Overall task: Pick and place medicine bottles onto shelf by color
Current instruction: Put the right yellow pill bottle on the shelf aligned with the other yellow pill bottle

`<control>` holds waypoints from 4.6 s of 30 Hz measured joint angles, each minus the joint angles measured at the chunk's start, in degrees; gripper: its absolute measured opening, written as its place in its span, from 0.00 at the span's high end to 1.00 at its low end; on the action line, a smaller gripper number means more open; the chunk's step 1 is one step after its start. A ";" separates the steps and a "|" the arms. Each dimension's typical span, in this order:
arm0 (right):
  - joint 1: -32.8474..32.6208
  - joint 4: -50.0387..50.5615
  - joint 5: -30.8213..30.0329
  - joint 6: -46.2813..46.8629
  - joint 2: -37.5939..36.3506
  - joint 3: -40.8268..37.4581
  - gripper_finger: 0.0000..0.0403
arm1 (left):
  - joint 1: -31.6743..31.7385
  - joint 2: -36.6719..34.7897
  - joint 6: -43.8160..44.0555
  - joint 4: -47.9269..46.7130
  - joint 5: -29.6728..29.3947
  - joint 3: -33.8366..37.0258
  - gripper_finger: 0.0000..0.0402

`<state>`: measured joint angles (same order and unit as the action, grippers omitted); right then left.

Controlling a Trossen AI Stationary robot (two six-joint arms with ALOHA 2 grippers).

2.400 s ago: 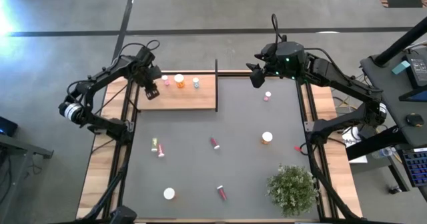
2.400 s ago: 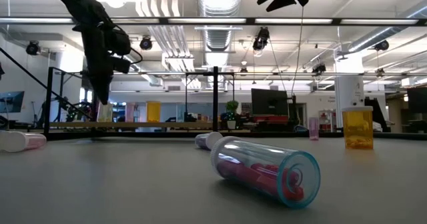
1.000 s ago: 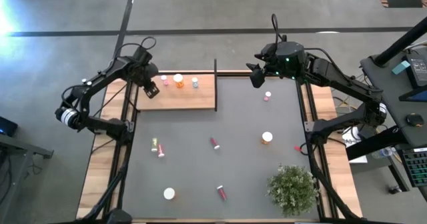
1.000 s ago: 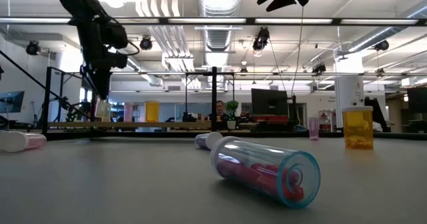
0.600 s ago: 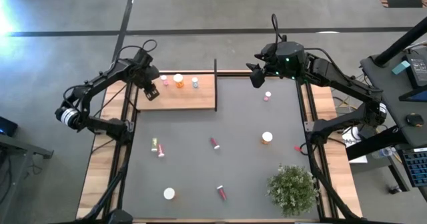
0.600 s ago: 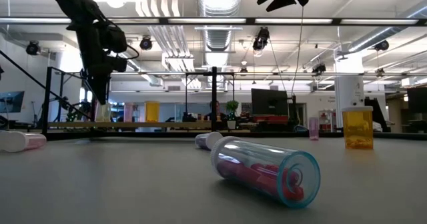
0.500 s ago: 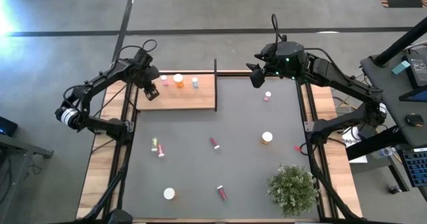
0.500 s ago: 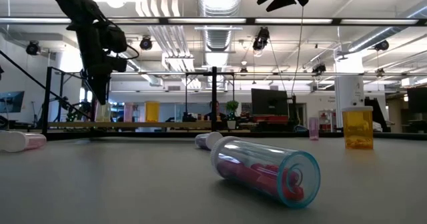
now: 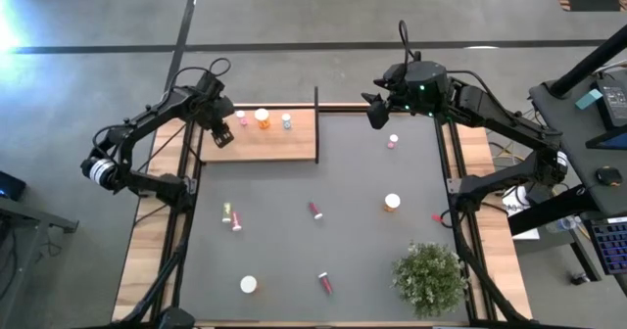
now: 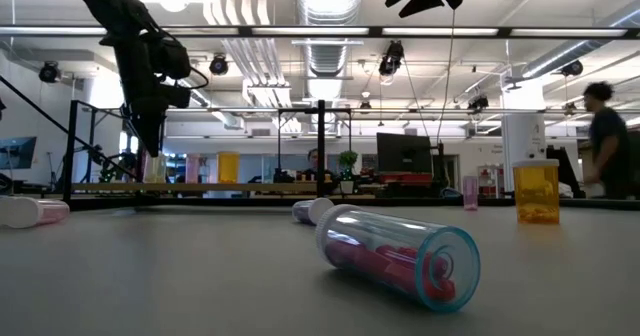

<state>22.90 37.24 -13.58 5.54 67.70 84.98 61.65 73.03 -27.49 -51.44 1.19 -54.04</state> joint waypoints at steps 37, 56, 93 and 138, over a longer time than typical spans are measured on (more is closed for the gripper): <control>0.00 0.00 0.00 0.00 0.00 0.00 0.42 | -0.31 -0.76 0.17 -1.64 2.32 -1.89 0.78; 0.00 0.01 0.00 0.00 0.00 -0.01 0.42 | -5.90 -5.84 -25.98 1.55 6.64 -0.83 0.58; -0.01 -0.01 0.00 0.00 0.02 -0.01 0.42 | -10.34 6.45 -35.43 1.95 1.20 -0.26 0.58; 0.01 -0.01 -0.01 0.00 0.02 -0.01 0.42 | -10.93 11.34 -31.15 4.96 -2.80 0.09 0.68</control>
<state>22.91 37.23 -13.60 5.54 67.72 84.97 50.72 84.38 -58.63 -46.48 -1.61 -53.95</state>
